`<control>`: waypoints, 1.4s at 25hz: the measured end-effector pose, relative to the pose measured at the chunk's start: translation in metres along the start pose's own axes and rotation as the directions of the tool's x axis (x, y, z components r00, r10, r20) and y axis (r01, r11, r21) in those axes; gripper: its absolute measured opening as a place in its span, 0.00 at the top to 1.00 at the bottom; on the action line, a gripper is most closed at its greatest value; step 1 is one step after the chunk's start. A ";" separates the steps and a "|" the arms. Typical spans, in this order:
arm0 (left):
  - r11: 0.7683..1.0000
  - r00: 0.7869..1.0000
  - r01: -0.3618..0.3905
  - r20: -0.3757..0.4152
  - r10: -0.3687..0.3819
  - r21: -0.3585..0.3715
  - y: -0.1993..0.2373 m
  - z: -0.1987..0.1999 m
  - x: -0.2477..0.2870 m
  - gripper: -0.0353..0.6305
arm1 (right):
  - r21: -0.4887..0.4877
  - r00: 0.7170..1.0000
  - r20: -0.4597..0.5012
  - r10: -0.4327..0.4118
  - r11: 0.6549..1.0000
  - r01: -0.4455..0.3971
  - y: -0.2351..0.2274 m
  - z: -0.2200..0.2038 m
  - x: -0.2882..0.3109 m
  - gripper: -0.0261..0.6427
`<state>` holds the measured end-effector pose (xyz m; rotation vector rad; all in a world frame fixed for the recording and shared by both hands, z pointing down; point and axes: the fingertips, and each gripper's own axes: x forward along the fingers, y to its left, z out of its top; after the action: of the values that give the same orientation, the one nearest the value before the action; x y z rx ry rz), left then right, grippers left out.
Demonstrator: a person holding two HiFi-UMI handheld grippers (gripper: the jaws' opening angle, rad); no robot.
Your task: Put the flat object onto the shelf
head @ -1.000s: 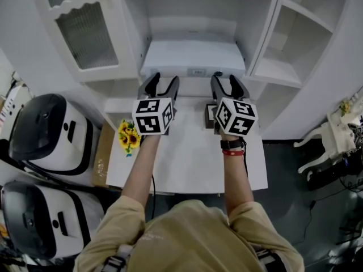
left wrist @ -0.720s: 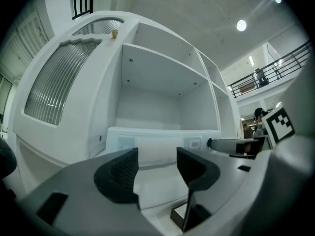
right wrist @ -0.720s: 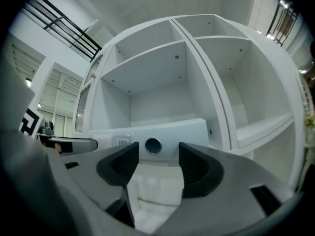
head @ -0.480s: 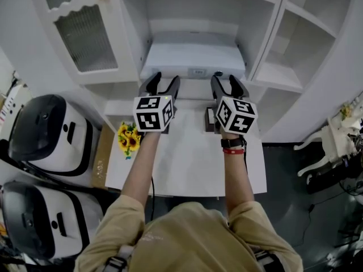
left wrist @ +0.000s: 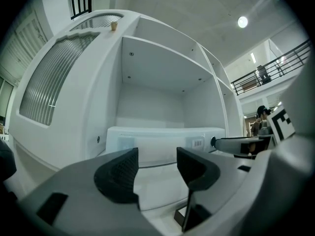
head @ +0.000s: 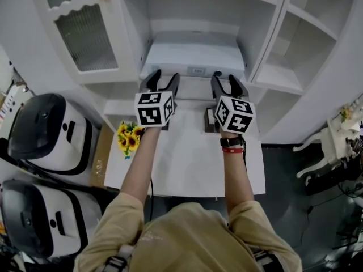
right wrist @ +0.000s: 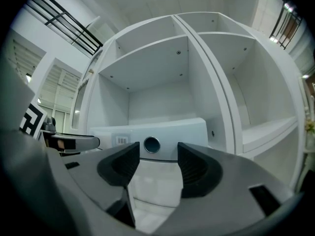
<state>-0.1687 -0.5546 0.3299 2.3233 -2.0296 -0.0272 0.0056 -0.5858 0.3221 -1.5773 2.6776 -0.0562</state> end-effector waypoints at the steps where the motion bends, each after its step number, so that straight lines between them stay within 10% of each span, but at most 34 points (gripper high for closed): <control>1: 1.000 1.000 -0.001 -0.001 0.001 0.001 0.000 0.000 0.000 0.56 | -0.003 1.000 -0.001 0.000 1.000 0.000 0.000 0.000 0.000 0.57; 35: 0.999 0.999 0.043 0.027 -0.043 0.012 -0.035 -0.044 -0.195 0.72 | -0.008 0.999 -0.041 -0.034 0.999 0.033 0.064 -0.047 -0.181 0.69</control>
<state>-0.1581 -0.3552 0.3675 2.3863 -1.9974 -0.0494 0.0351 -0.3958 0.3675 -1.6409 2.6846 -0.0806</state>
